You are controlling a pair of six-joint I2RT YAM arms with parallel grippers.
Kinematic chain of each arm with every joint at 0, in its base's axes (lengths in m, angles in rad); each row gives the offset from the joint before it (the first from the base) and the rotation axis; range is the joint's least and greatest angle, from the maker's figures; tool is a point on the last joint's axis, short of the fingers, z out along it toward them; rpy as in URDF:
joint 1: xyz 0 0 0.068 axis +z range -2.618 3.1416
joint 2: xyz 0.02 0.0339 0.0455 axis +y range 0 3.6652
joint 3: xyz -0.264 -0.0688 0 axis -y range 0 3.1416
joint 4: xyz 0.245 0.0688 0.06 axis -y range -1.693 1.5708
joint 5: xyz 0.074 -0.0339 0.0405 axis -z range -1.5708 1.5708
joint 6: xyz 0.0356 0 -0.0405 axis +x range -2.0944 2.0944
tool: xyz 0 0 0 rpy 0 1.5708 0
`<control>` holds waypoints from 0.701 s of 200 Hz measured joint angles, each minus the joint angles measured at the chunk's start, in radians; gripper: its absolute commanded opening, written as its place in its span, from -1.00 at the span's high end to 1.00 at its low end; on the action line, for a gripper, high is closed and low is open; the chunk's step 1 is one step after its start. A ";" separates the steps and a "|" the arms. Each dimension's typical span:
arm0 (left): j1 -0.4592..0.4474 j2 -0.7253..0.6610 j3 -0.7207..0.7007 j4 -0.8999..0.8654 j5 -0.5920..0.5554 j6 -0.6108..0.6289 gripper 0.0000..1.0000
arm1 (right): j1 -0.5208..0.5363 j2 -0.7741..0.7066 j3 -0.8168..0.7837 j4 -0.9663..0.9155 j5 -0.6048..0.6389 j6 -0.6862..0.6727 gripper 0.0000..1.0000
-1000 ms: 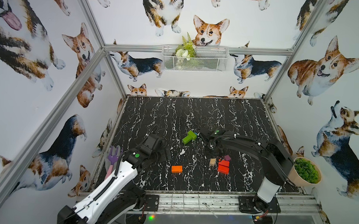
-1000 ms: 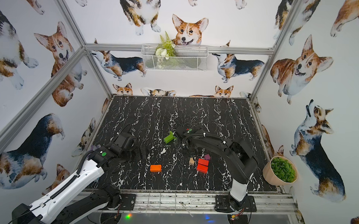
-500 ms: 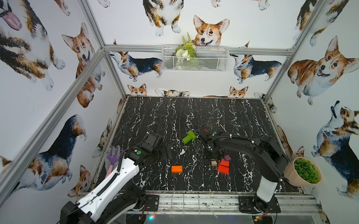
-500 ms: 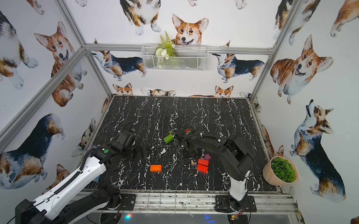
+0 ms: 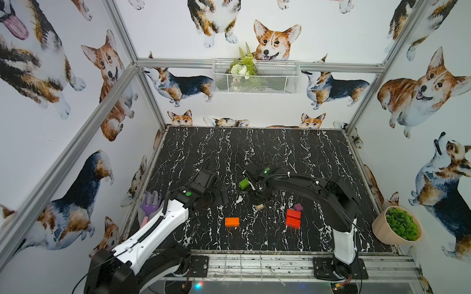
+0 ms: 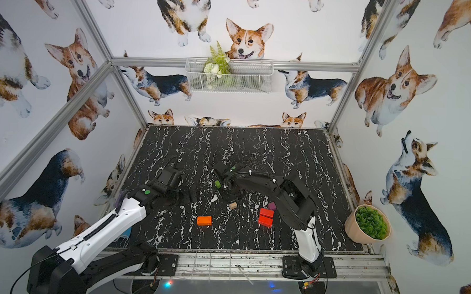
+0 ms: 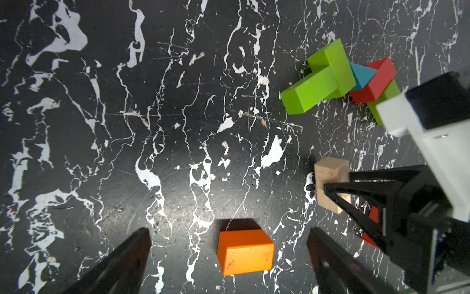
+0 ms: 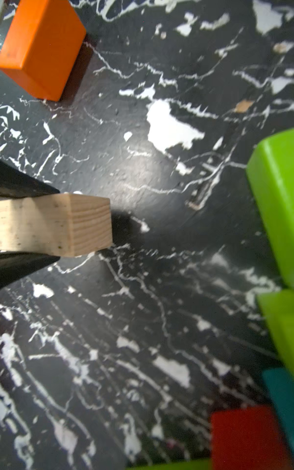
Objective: Assemble a heart with building blocks
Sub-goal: Pick up the building block from the center of the board, then assemble the building block at the center of the board.
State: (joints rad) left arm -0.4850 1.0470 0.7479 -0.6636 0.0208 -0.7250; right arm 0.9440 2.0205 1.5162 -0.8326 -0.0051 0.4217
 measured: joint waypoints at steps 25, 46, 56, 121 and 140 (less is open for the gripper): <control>0.027 -0.004 -0.022 0.021 -0.001 0.007 -1.00 | 0.009 0.068 0.084 -0.017 -0.005 -0.029 0.24; 0.049 -0.002 -0.042 0.032 0.000 0.007 -1.00 | 0.018 0.096 0.121 -0.017 0.006 -0.033 0.02; 0.053 0.002 -0.045 0.040 0.005 0.008 -1.00 | 0.018 0.092 0.111 -0.018 0.010 -0.032 -0.05; 0.060 0.038 -0.068 0.082 0.029 0.011 -1.00 | 0.018 0.044 0.015 -0.009 0.016 -0.026 0.30; 0.060 0.039 -0.072 0.095 0.034 0.011 -1.00 | 0.018 0.051 0.023 -0.008 0.016 -0.026 0.48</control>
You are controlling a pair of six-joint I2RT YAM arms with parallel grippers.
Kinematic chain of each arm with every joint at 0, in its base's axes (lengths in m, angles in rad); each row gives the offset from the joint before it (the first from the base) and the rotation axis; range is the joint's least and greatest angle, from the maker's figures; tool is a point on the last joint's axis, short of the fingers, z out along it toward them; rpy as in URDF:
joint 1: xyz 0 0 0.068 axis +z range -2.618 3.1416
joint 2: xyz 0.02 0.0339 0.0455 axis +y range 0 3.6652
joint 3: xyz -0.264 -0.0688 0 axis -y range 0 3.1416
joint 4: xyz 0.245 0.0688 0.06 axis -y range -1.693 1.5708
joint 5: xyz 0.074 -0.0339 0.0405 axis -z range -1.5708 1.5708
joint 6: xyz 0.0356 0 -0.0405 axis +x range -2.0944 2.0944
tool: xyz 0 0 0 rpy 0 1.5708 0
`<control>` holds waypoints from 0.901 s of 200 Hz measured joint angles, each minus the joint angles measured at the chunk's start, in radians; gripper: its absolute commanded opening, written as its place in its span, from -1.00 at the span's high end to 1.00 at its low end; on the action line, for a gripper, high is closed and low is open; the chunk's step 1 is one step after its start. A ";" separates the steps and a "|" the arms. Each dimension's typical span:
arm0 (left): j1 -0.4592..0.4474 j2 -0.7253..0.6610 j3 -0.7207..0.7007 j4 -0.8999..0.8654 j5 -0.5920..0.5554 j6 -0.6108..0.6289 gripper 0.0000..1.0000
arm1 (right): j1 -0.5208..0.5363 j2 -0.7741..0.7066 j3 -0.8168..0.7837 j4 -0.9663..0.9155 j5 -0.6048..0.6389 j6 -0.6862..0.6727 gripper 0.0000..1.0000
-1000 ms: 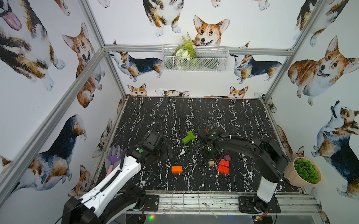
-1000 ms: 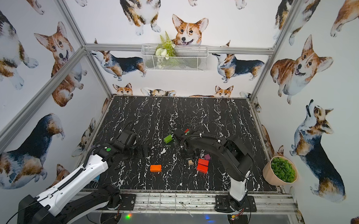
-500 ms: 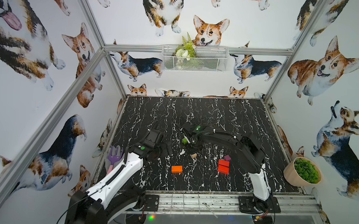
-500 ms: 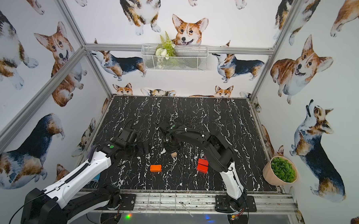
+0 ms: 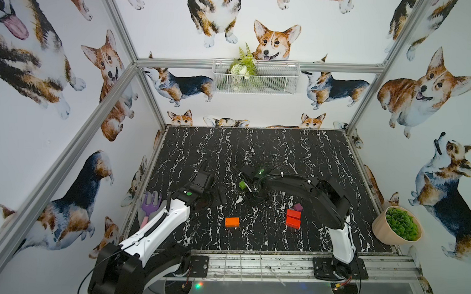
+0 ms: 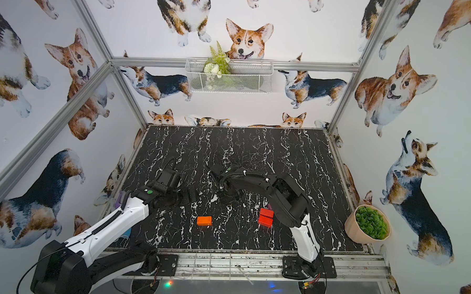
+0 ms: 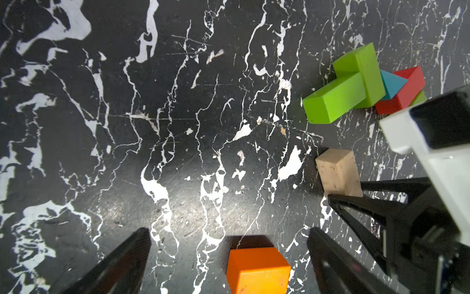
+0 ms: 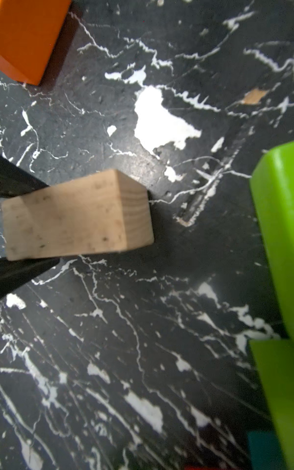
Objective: Assemble a heart with building blocks
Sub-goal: Assemble the building block at the center of the board.
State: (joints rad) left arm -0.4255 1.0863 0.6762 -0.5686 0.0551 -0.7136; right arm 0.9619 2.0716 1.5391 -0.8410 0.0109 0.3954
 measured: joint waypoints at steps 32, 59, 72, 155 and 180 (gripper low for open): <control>0.000 0.013 -0.003 0.015 0.017 0.000 -1.00 | 0.000 0.022 0.034 0.011 0.006 -0.008 0.62; 0.000 0.019 -0.008 0.026 0.021 0.000 -1.00 | 0.000 0.042 0.061 0.016 0.016 -0.024 0.63; 0.000 0.019 -0.010 0.028 0.024 -0.001 -1.00 | 0.000 0.050 0.072 0.015 0.020 -0.029 0.61; 0.000 0.016 -0.011 0.031 0.025 0.000 -1.00 | 0.000 0.095 0.137 -0.006 0.044 -0.037 0.37; 0.000 0.014 -0.011 0.031 0.025 0.000 -1.00 | 0.000 0.093 0.126 -0.001 0.048 -0.036 0.01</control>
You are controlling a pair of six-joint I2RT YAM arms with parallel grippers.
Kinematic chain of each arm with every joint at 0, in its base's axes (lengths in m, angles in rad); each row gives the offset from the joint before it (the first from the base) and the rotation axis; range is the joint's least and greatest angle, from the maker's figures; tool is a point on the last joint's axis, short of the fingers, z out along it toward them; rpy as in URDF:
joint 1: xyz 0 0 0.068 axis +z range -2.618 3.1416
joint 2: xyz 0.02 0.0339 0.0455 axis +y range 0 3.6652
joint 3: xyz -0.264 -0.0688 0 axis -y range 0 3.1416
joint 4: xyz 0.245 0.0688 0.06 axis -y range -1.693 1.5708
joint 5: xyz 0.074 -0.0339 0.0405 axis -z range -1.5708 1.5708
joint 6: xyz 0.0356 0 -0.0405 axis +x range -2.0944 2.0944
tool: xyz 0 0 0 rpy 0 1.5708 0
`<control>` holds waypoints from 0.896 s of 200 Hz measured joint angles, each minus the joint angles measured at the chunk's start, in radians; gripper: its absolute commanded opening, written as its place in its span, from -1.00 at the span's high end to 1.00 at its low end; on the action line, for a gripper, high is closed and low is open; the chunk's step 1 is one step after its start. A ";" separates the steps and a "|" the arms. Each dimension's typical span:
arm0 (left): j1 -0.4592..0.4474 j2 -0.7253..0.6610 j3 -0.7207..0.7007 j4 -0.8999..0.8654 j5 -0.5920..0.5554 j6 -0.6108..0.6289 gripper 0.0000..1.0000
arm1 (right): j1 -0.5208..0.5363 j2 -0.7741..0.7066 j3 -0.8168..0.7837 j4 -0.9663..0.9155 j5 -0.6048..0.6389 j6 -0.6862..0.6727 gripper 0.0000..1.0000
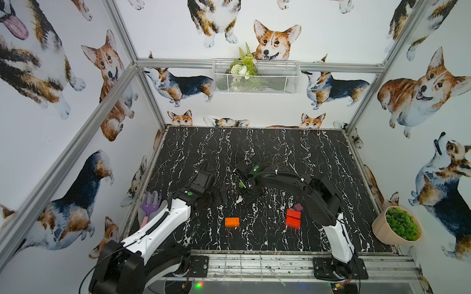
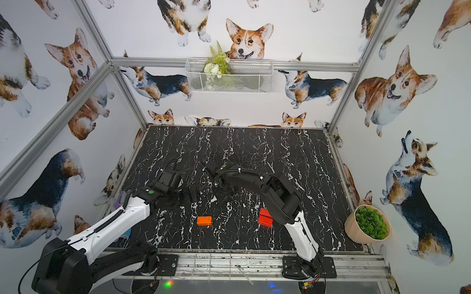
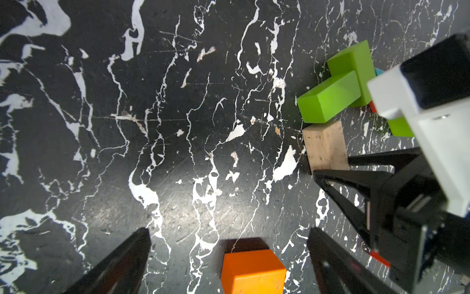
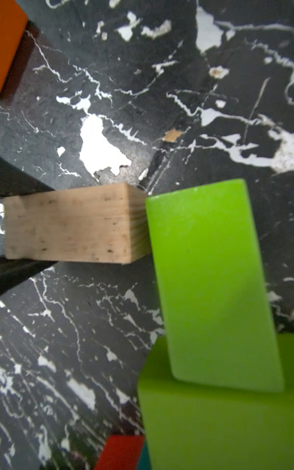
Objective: Assemble a heart with building blocks
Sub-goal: Assemble the building block at the center of the board.
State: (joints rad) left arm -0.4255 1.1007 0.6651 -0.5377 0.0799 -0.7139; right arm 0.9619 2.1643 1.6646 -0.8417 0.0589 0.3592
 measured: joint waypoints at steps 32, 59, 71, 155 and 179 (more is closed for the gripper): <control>0.000 0.000 0.000 0.000 0.001 0.000 -1.00 | 0.000 -0.018 -0.027 -0.001 0.009 0.000 -0.03; 0.000 0.000 0.000 0.000 0.003 0.001 -1.00 | 0.000 -0.020 -0.028 0.000 0.013 0.003 -0.02; 0.000 0.000 0.000 0.000 0.003 0.003 -1.00 | 0.000 -0.018 -0.024 0.000 0.013 0.003 -0.04; 0.000 -0.001 -0.013 0.002 0.003 0.004 -1.00 | -0.006 0.012 0.019 0.006 0.012 0.003 0.13; 0.000 -0.001 -0.017 0.005 0.003 0.004 -1.00 | -0.007 0.016 0.024 0.007 0.011 0.003 0.16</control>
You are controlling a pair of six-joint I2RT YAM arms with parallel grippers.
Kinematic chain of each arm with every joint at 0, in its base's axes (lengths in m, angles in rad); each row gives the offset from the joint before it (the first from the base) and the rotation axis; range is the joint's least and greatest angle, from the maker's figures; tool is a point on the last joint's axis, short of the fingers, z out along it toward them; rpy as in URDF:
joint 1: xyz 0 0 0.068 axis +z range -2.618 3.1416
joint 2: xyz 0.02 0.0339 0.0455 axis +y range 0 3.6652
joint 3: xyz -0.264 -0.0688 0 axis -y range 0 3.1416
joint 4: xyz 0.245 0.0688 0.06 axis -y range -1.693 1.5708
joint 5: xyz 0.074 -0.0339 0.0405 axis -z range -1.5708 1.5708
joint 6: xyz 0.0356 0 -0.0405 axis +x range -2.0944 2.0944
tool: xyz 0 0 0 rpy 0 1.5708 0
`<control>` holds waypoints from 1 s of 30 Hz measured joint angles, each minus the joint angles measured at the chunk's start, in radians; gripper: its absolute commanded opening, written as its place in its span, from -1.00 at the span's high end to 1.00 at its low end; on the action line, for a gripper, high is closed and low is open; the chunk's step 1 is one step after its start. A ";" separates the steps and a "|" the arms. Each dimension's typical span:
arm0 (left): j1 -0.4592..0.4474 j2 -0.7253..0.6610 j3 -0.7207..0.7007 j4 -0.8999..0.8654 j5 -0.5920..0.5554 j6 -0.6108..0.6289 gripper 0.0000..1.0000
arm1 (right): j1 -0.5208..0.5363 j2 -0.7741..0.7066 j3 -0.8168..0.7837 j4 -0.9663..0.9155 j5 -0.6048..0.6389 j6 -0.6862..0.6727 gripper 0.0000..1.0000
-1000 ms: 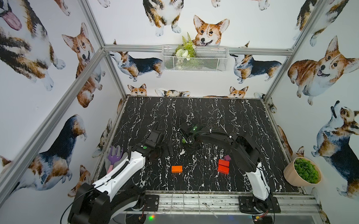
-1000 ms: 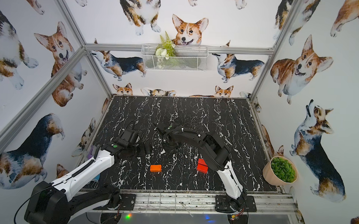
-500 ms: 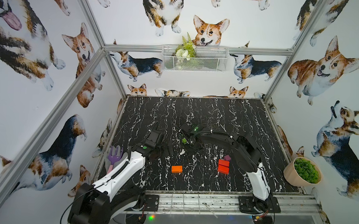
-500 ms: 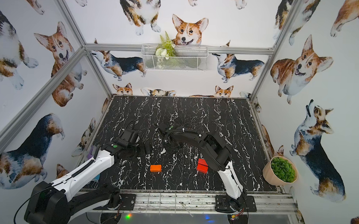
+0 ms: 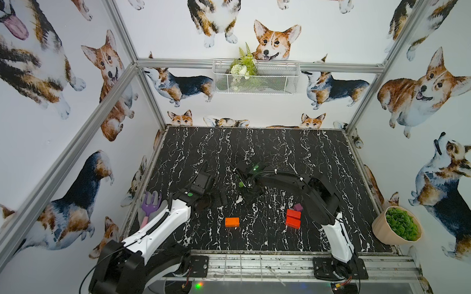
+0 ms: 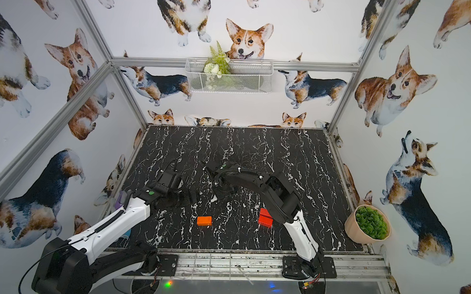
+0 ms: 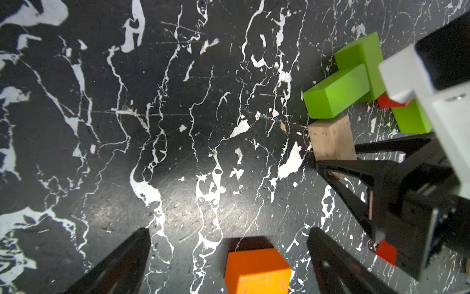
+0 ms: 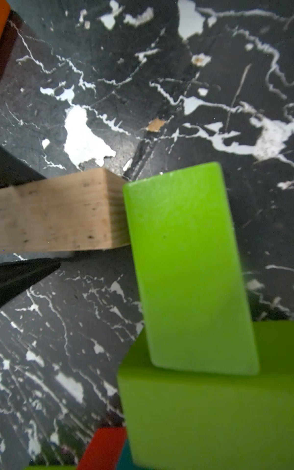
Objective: Assemble a heart with building blocks
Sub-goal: Assemble the building block at the center of the board, then move the building block to the center of the board.
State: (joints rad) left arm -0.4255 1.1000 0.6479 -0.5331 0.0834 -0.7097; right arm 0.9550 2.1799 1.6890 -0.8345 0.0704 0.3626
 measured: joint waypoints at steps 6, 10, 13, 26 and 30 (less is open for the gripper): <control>0.000 -0.001 -0.001 0.003 0.001 0.000 -1.00 | -0.002 0.008 0.006 0.000 0.000 0.000 0.17; 0.000 -0.002 -0.002 0.003 0.001 0.000 -1.00 | -0.005 0.013 0.011 0.000 0.001 0.000 0.15; 0.000 -0.004 -0.004 0.003 0.001 0.000 -1.00 | -0.006 0.019 0.018 0.000 0.008 0.000 0.15; 0.001 -0.011 -0.007 0.003 0.008 0.000 -1.00 | -0.008 0.005 0.020 -0.002 0.007 0.003 -0.17; 0.001 -0.016 -0.007 0.003 0.008 0.000 -1.00 | -0.002 -0.050 -0.007 -0.002 0.008 0.003 -0.25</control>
State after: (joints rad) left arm -0.4248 1.0840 0.6411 -0.5297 0.0917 -0.7097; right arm 0.9535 2.1300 1.6821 -0.8364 0.0780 0.3660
